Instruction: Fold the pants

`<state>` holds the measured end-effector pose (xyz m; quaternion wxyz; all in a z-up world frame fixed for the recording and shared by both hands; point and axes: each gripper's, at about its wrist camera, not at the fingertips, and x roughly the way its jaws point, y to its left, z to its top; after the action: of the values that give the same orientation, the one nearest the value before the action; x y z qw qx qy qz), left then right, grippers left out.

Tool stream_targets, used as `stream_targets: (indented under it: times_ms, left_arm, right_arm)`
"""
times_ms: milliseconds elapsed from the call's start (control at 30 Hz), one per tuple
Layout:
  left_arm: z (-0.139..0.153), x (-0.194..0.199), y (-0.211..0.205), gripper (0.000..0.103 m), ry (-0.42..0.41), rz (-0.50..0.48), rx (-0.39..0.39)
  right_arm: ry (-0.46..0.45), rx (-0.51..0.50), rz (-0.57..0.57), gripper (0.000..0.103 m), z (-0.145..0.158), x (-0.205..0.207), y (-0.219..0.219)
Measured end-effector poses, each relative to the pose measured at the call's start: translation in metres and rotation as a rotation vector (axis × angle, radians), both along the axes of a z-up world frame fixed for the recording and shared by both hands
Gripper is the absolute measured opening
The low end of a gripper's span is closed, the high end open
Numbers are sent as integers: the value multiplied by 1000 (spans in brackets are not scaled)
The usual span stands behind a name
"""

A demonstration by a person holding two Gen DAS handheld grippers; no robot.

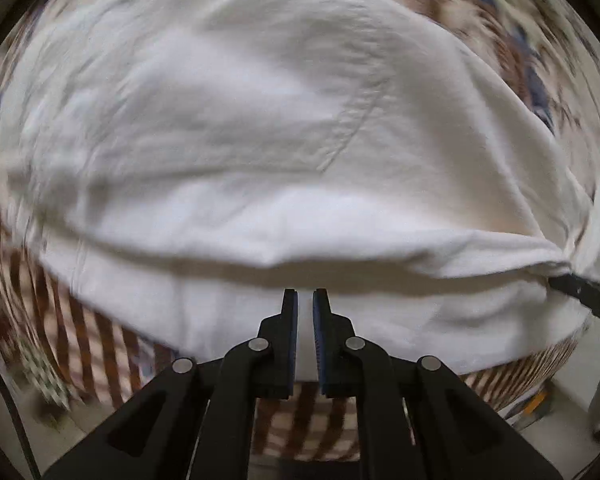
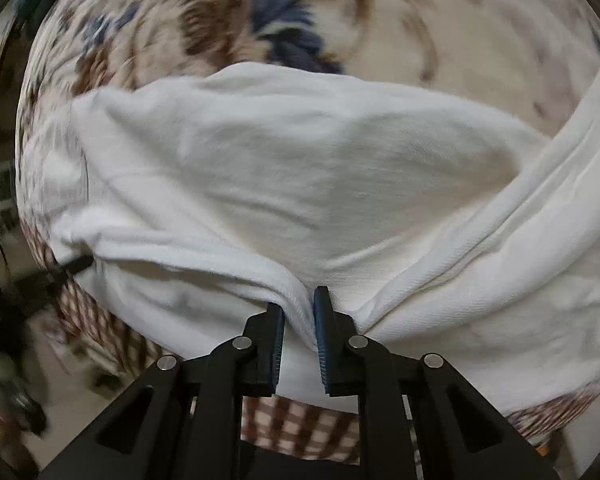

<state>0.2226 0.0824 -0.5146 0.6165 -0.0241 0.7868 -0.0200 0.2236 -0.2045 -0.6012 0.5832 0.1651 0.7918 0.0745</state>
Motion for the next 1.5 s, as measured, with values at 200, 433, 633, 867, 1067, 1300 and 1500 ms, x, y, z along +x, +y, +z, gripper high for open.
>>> stream_targets:
  times_ms: [200, 433, 633, 867, 1067, 1300, 1500]
  left_arm:
    - [60, -11, 4, 71, -154, 95, -2]
    - [73, 1, 7, 91, -225, 177, 26]
    - [51, 9, 42, 91, -188, 322, 40]
    - [33, -9, 136, 91, -146, 696, -38]
    - [6, -12, 200, 87, -137, 923, -79]
    - [32, 17, 183, 15, -296, 696, 77]
    - [19, 23, 198, 16, -279, 657, 158]
  right_arm:
    - [-32, 111, -166, 23, 45, 2, -31]
    - [-49, 31, -95, 25, 61, 0, -25]
    - [27, -19, 126, 92, -3, 1, 40]
    - [-119, -70, -6, 92, 48, -11, 47]
    - [-59, -63, 26, 92, 67, -14, 43]
    - [-109, -72, -291, 91, 92, 8, -14]
    - [-176, -292, -627, 91, 102, 27, -129]
